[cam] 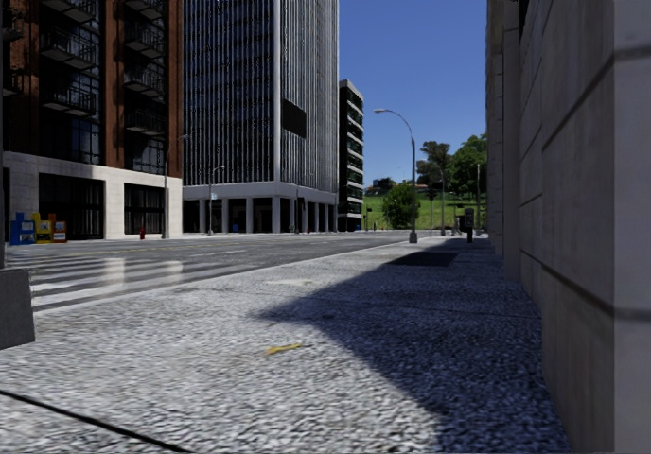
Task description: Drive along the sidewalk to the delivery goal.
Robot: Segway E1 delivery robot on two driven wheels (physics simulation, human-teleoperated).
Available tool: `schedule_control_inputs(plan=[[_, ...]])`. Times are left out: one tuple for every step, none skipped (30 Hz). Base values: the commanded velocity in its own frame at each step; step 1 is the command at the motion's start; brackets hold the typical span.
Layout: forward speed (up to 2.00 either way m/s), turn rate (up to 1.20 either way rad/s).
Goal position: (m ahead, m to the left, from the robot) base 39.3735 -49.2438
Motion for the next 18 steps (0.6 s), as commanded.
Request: schedule_control_inputs(plan=[[2.0,0.0],[2.0,0.0],[2.0,0.0],[2.0,0.0],[2.0,0.0],[2.0,0.0],[2.0,0.0],[2.0,0.0],[2.0,0.0],[2.0,0.0],[2.0,0.0],[2.0,0.0],[2.0,0.0],[2.0,0.0],[2.0,0.0],[2.0,0.0],[2.0,0.0],[2.0,0.0]])
